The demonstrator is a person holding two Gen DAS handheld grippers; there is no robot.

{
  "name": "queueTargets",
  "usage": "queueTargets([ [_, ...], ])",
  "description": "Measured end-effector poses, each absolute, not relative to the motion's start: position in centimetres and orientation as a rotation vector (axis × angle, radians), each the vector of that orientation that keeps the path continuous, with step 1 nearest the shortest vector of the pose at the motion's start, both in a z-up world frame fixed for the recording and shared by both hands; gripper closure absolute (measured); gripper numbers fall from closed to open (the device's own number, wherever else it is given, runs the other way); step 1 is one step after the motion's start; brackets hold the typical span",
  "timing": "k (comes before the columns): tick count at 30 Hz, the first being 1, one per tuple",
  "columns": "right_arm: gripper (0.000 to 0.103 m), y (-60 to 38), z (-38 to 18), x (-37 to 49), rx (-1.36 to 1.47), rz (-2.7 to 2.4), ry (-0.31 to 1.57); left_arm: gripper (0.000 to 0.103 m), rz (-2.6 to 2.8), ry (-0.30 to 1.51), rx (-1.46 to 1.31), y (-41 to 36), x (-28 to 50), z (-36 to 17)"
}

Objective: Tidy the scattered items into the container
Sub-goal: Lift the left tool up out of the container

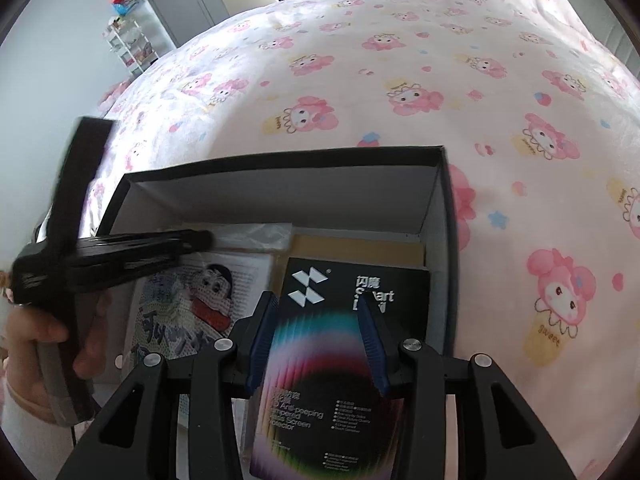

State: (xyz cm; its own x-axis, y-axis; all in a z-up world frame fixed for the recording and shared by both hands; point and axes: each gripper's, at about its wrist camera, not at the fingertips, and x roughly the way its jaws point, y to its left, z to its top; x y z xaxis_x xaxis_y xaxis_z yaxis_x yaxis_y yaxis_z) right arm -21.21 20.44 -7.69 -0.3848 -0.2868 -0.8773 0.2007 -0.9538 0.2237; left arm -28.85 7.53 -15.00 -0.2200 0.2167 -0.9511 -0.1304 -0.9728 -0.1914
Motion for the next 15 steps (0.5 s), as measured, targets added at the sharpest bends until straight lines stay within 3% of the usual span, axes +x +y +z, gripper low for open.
queueTargets([
  [15,0.065,20.9,-7.5,-19.2,1.550,-2.402,-0.192,0.081,2.126,-0.237,-1.643,7.7,-21.4,-11.1],
])
